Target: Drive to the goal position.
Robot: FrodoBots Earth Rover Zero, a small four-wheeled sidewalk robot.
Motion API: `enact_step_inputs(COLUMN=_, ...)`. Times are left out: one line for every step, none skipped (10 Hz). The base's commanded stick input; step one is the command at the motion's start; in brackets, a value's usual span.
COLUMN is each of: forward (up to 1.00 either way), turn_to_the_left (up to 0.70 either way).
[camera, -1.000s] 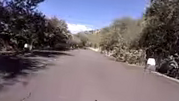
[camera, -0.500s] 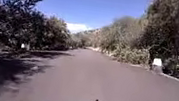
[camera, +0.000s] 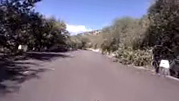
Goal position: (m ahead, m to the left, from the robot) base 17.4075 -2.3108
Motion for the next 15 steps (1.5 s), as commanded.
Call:
enact_step_inputs(forward=0.85, turn_to_the_left=0.00)
enact_step_inputs(forward=0.85, turn_to_the_left=0.00)
enact_step_inputs(forward=0.85, turn_to_the_left=0.00)
enact_step_inputs(forward=0.85, turn_to_the_left=0.00)
enact_step_inputs(forward=0.85, turn_to_the_left=0.00)
enact_step_inputs(forward=0.85, turn_to_the_left=0.00)
enact_step_inputs(forward=0.85, turn_to_the_left=0.00)
enact_step_inputs(forward=0.85, turn_to_the_left=0.00)
enact_step_inputs(forward=0.85, turn_to_the_left=0.00)
enact_step_inputs(forward=0.85, turn_to_the_left=0.00)
enact_step_inputs(forward=0.85, turn_to_the_left=0.00)
enact_step_inputs(forward=0.85, turn_to_the_left=0.00)
enact_step_inputs(forward=0.85, turn_to_the_left=0.00)
enact_step_inputs(forward=0.85, turn_to_the_left=0.00)
enact_step_inputs(forward=0.85, turn_to_the_left=-0.11)
